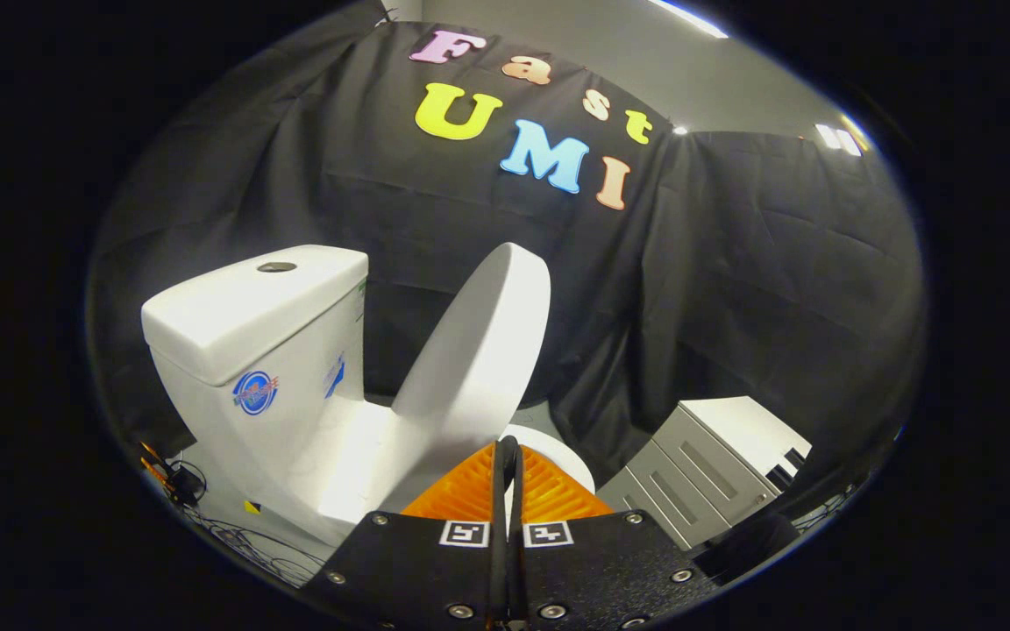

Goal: Open the toilet lid.

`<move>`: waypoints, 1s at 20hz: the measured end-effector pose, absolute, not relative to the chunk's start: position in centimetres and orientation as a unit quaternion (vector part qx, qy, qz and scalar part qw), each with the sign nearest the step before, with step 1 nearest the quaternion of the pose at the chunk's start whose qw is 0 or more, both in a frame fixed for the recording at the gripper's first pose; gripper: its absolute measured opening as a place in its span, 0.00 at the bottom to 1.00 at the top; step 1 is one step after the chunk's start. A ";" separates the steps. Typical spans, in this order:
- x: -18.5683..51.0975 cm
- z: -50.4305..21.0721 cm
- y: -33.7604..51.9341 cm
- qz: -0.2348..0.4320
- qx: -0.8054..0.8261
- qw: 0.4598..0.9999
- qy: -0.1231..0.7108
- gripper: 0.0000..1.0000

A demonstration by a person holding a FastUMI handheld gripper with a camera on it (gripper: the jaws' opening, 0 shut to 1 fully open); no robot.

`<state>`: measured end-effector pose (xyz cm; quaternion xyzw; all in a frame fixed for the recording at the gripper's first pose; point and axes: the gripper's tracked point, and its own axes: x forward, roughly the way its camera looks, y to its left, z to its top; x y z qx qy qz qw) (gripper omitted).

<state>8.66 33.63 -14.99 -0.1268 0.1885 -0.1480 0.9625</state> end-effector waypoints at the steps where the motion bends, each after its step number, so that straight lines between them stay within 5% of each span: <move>1: 8.6 -14.7 34.2 -0.145 -0.135 0.962 0.187 0.00; 20: 9.7 -14.0 42.9 -0.071 -0.187 0.967 0.158 0.00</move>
